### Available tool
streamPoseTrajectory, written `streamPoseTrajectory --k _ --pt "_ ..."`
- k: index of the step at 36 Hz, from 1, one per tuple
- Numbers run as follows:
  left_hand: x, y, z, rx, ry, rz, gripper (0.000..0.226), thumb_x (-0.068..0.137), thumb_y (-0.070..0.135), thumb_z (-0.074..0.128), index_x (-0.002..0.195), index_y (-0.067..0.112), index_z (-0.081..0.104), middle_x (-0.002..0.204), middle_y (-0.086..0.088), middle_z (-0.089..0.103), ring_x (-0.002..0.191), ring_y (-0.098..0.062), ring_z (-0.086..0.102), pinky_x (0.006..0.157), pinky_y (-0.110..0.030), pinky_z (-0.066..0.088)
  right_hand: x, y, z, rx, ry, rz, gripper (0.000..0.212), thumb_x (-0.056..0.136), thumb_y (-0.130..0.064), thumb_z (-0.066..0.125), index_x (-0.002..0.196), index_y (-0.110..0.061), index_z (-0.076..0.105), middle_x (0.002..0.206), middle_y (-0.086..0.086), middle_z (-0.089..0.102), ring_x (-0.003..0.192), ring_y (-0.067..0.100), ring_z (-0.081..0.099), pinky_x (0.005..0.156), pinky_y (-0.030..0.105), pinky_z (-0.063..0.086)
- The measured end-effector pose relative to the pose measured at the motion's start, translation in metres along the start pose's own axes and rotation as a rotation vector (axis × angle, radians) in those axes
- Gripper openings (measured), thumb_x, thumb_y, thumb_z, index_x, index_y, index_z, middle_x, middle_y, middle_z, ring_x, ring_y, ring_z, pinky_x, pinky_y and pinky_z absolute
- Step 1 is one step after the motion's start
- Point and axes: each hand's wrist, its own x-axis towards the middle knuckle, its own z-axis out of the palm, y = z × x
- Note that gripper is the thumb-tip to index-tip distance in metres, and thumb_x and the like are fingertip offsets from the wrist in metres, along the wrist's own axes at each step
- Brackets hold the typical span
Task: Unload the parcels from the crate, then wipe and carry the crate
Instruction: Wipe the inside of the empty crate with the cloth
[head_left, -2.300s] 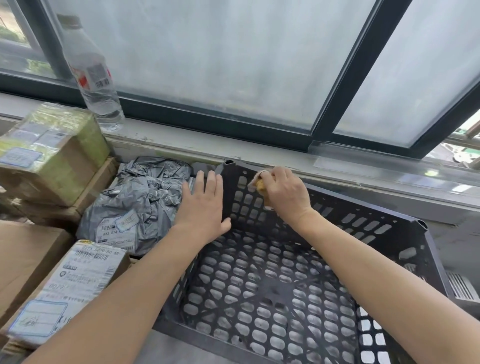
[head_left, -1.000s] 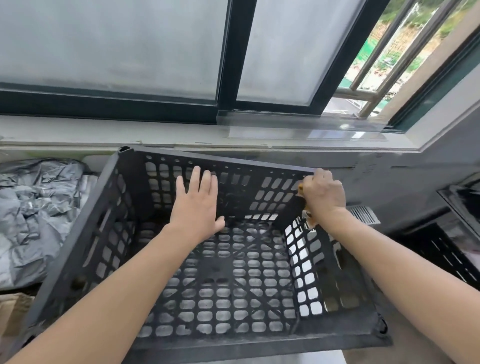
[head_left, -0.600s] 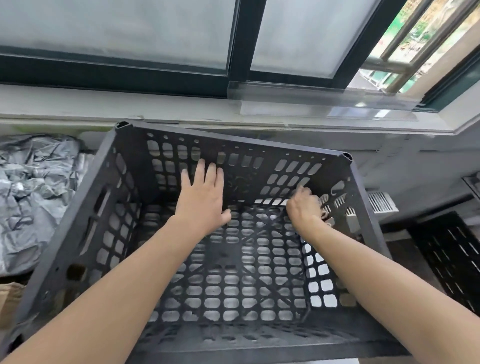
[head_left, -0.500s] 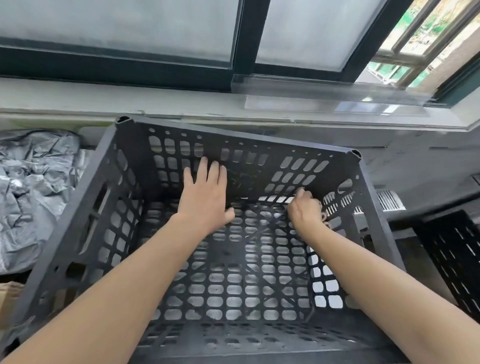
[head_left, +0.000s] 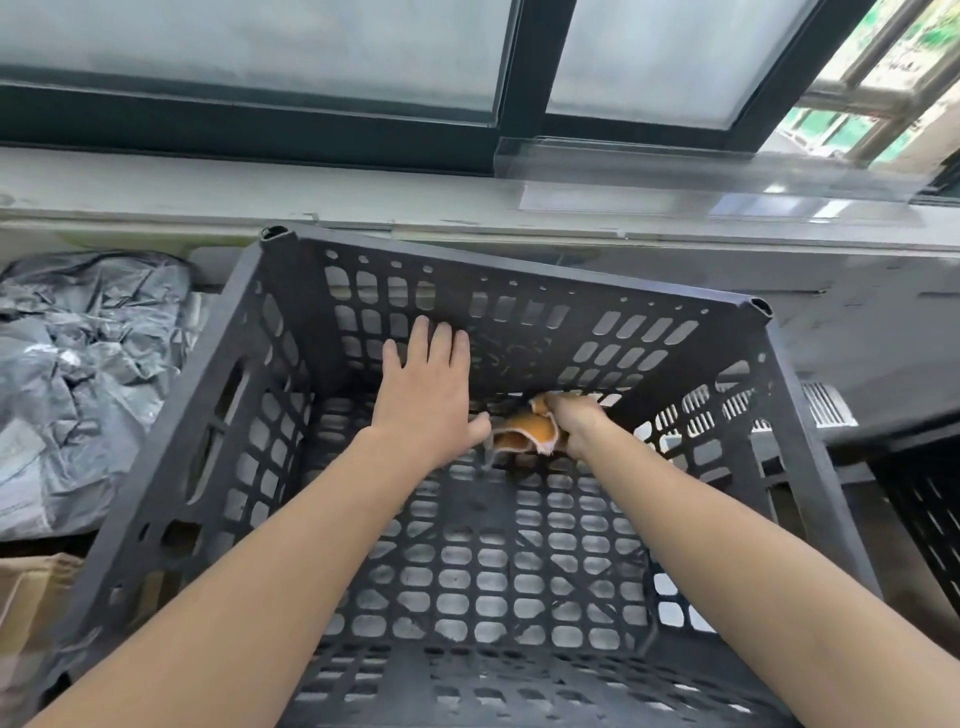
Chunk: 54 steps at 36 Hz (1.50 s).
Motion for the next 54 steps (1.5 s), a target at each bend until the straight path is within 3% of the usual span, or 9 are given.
streamPoseTrajectory --k 5,8,12,18,24,28,35,45,54 --pt "-0.001 -0.004 0.001 -0.001 -0.003 -0.009 0.093 0.091 0.063 0.043 0.155 0.009 0.002 0.163 -0.012 0.004 0.150 -0.034 -0.002 0.119 -0.055 0.016 -0.027 -0.008 0.023 0.234 -0.089 -0.028 0.017 0.097 -0.005 0.056 0.113 -0.006 0.059 0.106 0.016 0.069 0.089 0.030 0.067 0.076 0.044 0.056" --pt "-0.002 -0.008 -0.002 -0.005 0.002 -0.020 0.093 0.091 0.063 0.042 0.155 0.009 0.003 0.163 -0.013 0.004 0.150 -0.034 -0.001 0.119 -0.055 0.016 -0.034 -0.010 0.023 0.313 -0.070 -0.058 0.016 0.096 -0.005 0.058 0.111 -0.005 0.059 0.104 0.015 0.068 0.090 0.031 0.067 0.081 0.046 0.056" --pt "-0.005 -0.011 -0.008 -0.021 0.016 -0.017 0.091 0.091 0.062 0.042 0.155 0.009 0.004 0.163 -0.013 0.006 0.150 -0.034 -0.001 0.118 -0.055 0.017 -0.048 -0.017 0.013 0.261 0.035 -0.156 0.031 0.093 -0.018 0.064 0.120 -0.004 0.059 0.105 0.013 0.070 0.096 0.030 0.067 0.092 0.046 0.055" --pt "-0.012 -0.012 -0.019 -0.033 0.020 -0.001 0.090 0.092 0.060 0.043 0.155 0.010 0.003 0.163 -0.012 0.004 0.150 -0.034 -0.001 0.119 -0.054 0.015 -0.097 -0.043 -0.009 0.200 0.088 -0.410 0.013 0.093 -0.032 0.063 0.087 -0.021 0.061 0.099 0.009 0.069 0.098 0.030 0.066 0.094 0.049 0.052" --pt "-0.017 -0.018 -0.030 -0.045 0.034 -0.021 0.091 0.091 0.061 0.044 0.155 0.010 0.004 0.162 -0.012 0.006 0.150 -0.034 0.000 0.119 -0.054 0.017 -0.134 -0.064 -0.025 0.134 0.142 -0.640 0.020 0.096 -0.040 0.058 0.106 -0.022 0.059 0.103 -0.003 0.063 0.098 0.015 0.062 0.090 0.034 0.051" --pt "-0.022 -0.025 -0.033 -0.061 0.015 -0.061 0.091 0.091 0.062 0.045 0.154 0.009 0.006 0.161 -0.012 0.009 0.149 -0.034 0.001 0.118 -0.054 0.019 -0.147 -0.058 -0.010 0.085 0.059 -0.655 0.021 0.093 -0.042 0.062 0.102 -0.022 0.061 0.103 0.001 0.066 0.098 0.019 0.064 0.089 0.037 0.054" --pt "-0.031 -0.047 -0.025 -0.065 -0.041 -0.162 0.093 0.088 0.064 0.047 0.154 0.009 0.010 0.159 -0.012 0.014 0.149 -0.034 0.004 0.115 -0.057 0.022 -0.159 -0.058 0.060 -0.029 -0.077 -0.760 0.014 0.096 -0.038 0.059 0.099 -0.024 0.060 0.095 -0.007 0.063 0.089 0.010 0.061 0.074 0.022 0.048" --pt "-0.032 -0.058 -0.020 -0.119 -0.076 -0.196 0.102 0.085 0.064 0.054 0.155 0.010 0.002 0.161 -0.011 0.009 0.149 -0.036 0.002 0.117 -0.058 0.019 -0.116 -0.045 0.117 0.010 0.006 -0.503 0.026 0.094 -0.040 0.059 0.090 -0.016 0.068 0.088 0.003 0.070 0.088 0.020 0.067 0.087 0.039 0.054" --pt "-0.031 -0.066 -0.014 -0.096 -0.138 -0.228 0.097 0.090 0.056 0.052 0.155 0.009 -0.004 0.163 -0.013 0.004 0.149 -0.038 -0.001 0.117 -0.059 0.015 -0.072 -0.011 0.135 -0.084 0.047 -0.184 0.043 0.093 -0.035 0.062 0.119 0.000 0.058 0.117 0.016 0.065 0.108 0.034 0.062 0.095 0.041 0.049"
